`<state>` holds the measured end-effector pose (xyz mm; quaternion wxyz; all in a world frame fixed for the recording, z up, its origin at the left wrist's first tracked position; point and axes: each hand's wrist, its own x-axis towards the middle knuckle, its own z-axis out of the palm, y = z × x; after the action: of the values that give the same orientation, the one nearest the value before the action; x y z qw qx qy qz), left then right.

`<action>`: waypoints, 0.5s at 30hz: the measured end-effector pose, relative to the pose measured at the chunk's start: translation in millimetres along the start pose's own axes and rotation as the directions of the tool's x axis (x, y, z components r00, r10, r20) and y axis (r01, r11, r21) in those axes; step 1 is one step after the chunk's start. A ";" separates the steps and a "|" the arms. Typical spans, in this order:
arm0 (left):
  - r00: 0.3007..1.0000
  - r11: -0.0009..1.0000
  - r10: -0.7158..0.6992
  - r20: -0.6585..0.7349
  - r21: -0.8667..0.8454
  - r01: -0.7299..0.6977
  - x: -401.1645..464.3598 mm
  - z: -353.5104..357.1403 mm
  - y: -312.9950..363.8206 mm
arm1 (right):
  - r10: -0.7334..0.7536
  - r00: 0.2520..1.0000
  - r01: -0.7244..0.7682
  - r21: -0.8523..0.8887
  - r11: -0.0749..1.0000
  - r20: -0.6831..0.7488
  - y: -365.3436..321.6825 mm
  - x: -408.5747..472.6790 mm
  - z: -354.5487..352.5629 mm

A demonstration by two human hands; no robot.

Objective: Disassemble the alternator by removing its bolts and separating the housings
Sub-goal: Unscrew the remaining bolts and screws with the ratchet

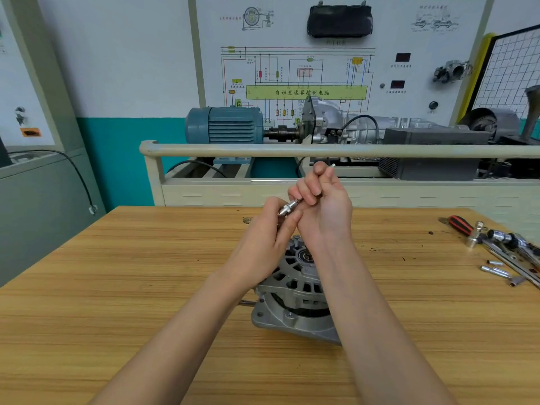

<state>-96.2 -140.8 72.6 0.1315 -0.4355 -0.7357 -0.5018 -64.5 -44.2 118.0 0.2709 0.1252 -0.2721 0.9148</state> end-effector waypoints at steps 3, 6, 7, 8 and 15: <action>0.999 0.989 -0.034 0.029 -0.140 0.038 -1.7 -3.1 -1.6 | 0.051 0.999 -0.051 0.084 0.995 -0.006 -2.9 -1.0 -1.7; 0.998 0.985 -0.013 0.062 -0.169 0.023 -3.6 -4.8 -0.1 | 0.084 0.996 -0.084 0.110 0.990 0.009 -6.0 -1.5 -3.3; 0.998 0.988 0.002 0.058 -0.154 0.007 -3.9 -4.6 1.2 | 0.091 0.996 -0.092 0.093 0.991 0.015 -6.2 -1.7 -3.7; 0.999 0.991 0.011 0.046 -0.134 -0.005 -3.7 -3.9 1.8 | 0.099 0.995 -0.101 0.072 0.992 0.023 -6.4 -2.2 -4.1; 0.995 0.991 0.098 -0.003 0.091 -0.097 -8.2 -1.8 2.0 | 0.116 0.992 -0.117 0.013 0.993 0.050 -8.1 -9.4 -5.0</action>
<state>-90.2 -146.3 69.5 0.1781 -0.4626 -0.7351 -0.4625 -52.6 -39.6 113.8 0.2092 0.1336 -0.2781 0.9279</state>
